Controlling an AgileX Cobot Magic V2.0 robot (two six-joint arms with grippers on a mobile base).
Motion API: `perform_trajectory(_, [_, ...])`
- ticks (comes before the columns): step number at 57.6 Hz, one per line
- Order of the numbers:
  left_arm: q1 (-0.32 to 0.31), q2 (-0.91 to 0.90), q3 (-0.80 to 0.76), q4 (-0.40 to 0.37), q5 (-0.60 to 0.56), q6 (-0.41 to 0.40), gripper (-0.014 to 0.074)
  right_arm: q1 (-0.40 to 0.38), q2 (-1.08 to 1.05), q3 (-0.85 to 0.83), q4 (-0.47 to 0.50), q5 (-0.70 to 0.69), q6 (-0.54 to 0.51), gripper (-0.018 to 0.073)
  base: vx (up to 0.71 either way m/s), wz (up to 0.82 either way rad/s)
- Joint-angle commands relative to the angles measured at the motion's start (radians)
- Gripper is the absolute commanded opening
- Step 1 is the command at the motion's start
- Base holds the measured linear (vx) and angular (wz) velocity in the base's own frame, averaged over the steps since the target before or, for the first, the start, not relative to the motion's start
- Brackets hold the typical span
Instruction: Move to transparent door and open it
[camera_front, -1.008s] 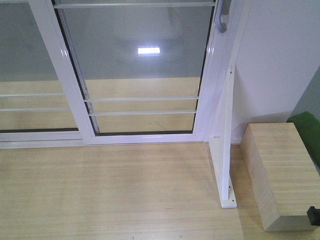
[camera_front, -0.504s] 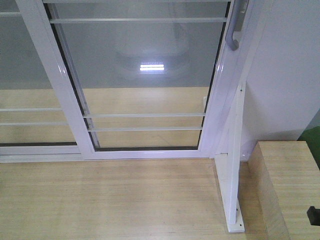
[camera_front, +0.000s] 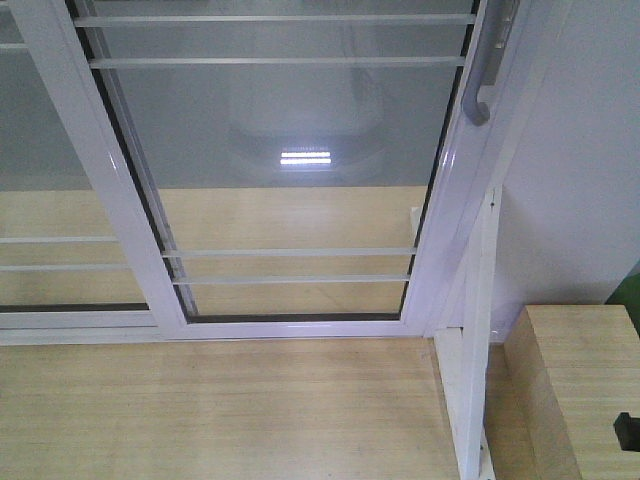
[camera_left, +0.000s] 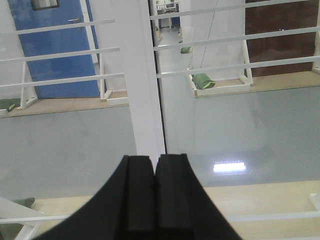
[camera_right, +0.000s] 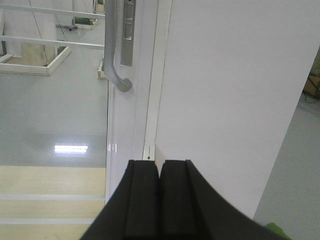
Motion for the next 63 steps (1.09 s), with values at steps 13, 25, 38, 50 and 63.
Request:
perform_trajectory(13, [-0.003, -0.014, 0.025, -0.002, -0.085, -0.004, -0.0006, 0.002, -0.016, 0.013, -0.001, -0.079, -0.005, -0.0008, 0.07, 0.00])
perform_trajectory(25, [-0.003, -0.014, 0.025, -0.002, -0.085, -0.004, -0.0006, 0.002, -0.016, 0.013, -0.001, -0.079, -0.005, -0.0008, 0.03, 0.00])
perform_trajectory(38, [-0.003, -0.016, 0.025, -0.002, -0.085, -0.004, -0.0006, 0.002, -0.016, 0.013, -0.001, -0.079, -0.005, -0.0008, 0.00, 0.00])
perform_trajectory(50, [-0.003, -0.017, 0.025, -0.002, -0.085, -0.004, -0.0006, 0.002, -0.018, 0.013, -0.001, -0.079, -0.005, -0.0008, 0.01, 0.00])
perform_trajectory(63, [-0.003, -0.017, 0.025, -0.002, -0.085, -0.004, -0.0006, 0.002, -0.018, 0.013, -0.001, -0.079, -0.005, -0.0008, 0.02, 0.02])
